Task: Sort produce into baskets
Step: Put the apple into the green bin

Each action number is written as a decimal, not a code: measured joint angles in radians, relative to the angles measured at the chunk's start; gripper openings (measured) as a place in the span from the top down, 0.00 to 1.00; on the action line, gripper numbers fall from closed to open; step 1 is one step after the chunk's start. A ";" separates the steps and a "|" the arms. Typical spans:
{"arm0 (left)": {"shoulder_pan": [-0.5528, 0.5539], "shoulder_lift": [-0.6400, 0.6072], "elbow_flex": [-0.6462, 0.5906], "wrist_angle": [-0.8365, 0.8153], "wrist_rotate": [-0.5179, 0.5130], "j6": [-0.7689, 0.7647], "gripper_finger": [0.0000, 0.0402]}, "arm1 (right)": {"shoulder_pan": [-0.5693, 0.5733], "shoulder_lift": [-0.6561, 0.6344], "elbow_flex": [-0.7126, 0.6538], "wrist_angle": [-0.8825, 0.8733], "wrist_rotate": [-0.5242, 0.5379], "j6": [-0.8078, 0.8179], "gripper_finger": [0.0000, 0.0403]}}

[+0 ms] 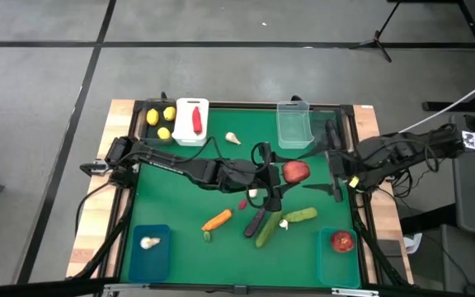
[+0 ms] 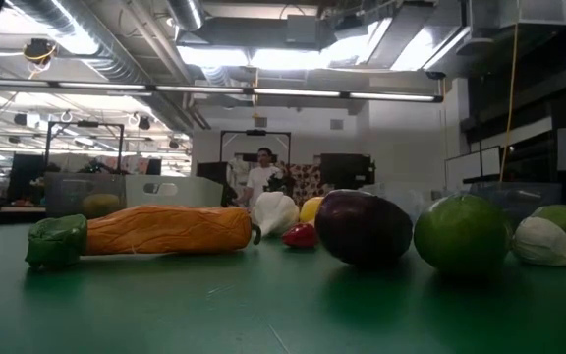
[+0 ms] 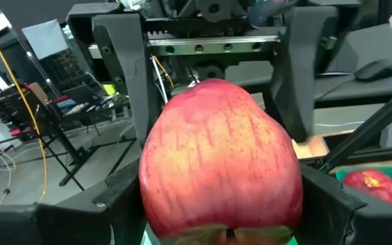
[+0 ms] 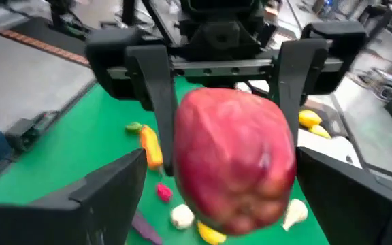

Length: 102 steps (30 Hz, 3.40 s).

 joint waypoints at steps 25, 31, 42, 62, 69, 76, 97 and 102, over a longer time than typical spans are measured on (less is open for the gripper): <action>-0.007 0.000 0.000 -0.027 0.003 -0.003 0.31 | 0.000 0.015 0.084 -0.110 -0.025 0.028 0.21; -0.014 0.000 0.000 -0.027 0.003 0.007 0.31 | 0.000 0.017 0.084 -0.123 -0.034 0.053 0.19; -0.014 0.000 0.000 -0.020 0.003 -0.003 0.31 | 0.000 0.034 0.084 -0.093 -0.033 0.053 0.19; -0.014 0.000 0.000 -0.028 0.003 -0.022 0.31 | 0.000 0.067 0.084 -0.080 -0.010 0.053 0.45; -0.013 0.000 0.000 -0.030 0.024 -0.025 0.31 | 0.000 0.067 0.084 -0.083 -0.008 0.055 0.43; -0.006 0.000 0.000 -0.060 0.120 -0.019 0.21 | 0.001 0.068 0.084 -0.094 -0.024 0.050 0.43; 0.004 -0.003 0.001 -0.129 -0.009 -0.122 0.10 | 0.000 0.067 0.083 -0.118 -0.007 0.077 0.42; 0.014 -0.014 0.001 -0.227 -0.017 -0.178 0.10 | -0.001 0.046 0.084 -0.160 0.011 0.084 0.42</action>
